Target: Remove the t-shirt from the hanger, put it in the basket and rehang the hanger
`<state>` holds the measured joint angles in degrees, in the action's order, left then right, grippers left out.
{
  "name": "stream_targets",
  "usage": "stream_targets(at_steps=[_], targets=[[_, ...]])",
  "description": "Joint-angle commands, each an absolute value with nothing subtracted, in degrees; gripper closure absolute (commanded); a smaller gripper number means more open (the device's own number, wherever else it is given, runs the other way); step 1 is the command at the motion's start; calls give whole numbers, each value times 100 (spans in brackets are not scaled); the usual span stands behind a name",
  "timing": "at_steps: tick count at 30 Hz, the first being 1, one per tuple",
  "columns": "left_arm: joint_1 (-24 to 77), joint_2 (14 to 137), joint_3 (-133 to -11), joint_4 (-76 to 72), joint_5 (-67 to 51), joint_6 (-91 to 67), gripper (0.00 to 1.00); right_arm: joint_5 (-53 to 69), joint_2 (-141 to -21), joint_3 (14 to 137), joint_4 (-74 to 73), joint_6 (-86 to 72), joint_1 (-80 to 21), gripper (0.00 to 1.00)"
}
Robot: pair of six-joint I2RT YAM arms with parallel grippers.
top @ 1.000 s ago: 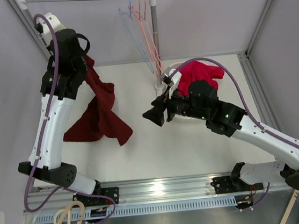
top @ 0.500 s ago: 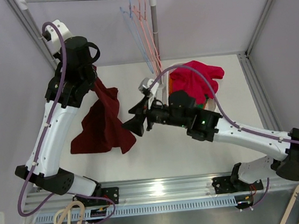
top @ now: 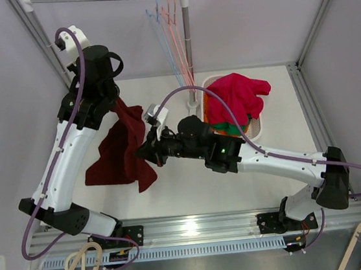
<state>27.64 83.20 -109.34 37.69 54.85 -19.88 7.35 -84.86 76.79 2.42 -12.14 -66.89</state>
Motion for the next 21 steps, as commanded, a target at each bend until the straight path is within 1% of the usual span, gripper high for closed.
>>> stream_targets(at_steps=[1,6,12,15,18,19,21], targets=[[2830,8226,-10898,3445,5493,-2021,99,580,-8289,7814,264,-1195,-6741,100],[2804,8472,-10907,3270,5476,-1934,99,160,-7709,7376,-316,-1125,-7180,100],[2646,8797,-11091,3261,5353,-1916,99,-333,-6488,6768,-1106,-1300,-7795,100],[2584,8973,-11241,3322,5273,-1942,99,-457,-5864,6408,-1502,-1615,-7866,100],[2514,9158,-11592,3340,5265,-1820,99,-422,-5538,5978,-1731,-1915,-7875,100],[2496,9324,-11941,3392,5265,-1785,99,-396,-5502,5846,-1723,-2125,-7910,100],[2470,9535,-12242,3576,5238,-1732,99,-343,-5432,5407,-1609,-2346,-7980,100]])
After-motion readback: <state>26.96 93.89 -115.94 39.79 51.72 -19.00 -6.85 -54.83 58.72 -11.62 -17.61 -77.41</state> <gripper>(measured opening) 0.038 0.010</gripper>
